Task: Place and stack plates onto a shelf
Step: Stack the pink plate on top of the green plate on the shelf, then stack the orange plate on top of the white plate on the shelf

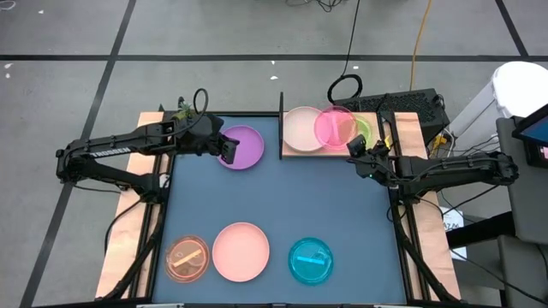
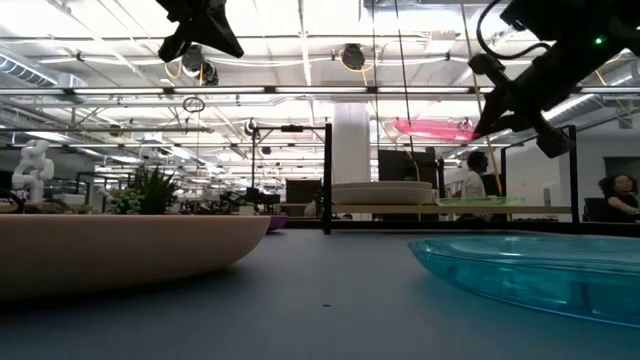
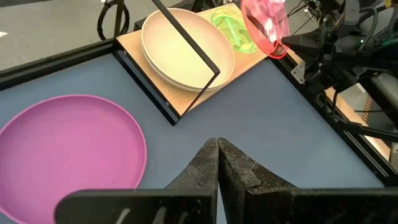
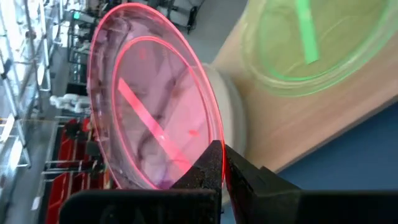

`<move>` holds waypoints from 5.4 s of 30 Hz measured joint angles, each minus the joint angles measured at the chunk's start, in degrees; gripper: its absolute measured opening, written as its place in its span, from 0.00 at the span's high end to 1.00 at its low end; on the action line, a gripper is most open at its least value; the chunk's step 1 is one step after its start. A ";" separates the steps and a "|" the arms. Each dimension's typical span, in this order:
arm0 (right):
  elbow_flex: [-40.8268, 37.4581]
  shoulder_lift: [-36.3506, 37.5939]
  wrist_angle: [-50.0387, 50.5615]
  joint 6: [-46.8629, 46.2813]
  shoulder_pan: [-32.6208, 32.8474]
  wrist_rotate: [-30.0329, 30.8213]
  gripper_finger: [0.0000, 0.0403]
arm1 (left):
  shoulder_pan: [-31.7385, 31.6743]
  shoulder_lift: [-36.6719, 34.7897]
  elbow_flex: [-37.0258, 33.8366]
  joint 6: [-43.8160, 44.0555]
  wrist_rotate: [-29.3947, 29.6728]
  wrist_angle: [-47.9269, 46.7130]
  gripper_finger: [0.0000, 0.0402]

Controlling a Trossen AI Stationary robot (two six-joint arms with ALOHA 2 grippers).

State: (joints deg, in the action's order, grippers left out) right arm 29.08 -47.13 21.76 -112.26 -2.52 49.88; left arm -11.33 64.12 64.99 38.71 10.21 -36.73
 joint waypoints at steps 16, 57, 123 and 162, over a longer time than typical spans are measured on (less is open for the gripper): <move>0.00 0.00 9.48 -8.36 -1.33 -0.37 1.00 | 0.00 0.00 0.00 0.00 1.03 -0.68 0.99; -7.45 -0.57 4.81 -8.22 -16.58 -0.56 1.00 | 0.00 0.00 0.00 -0.93 1.95 -0.66 0.99; -7.45 -7.14 -0.50 -5.72 -22.29 -6.77 1.00 | 0.00 0.01 0.02 3.53 2.98 0.07 0.99; -7.43 12.17 -0.78 10.20 -17.01 -17.37 0.75 | 0.55 0.02 0.02 3.40 -1.95 -4.23 0.99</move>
State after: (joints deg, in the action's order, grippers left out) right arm 21.65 -34.97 20.97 -102.06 -19.54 32.51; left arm -10.78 64.14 65.01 42.11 8.26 -40.96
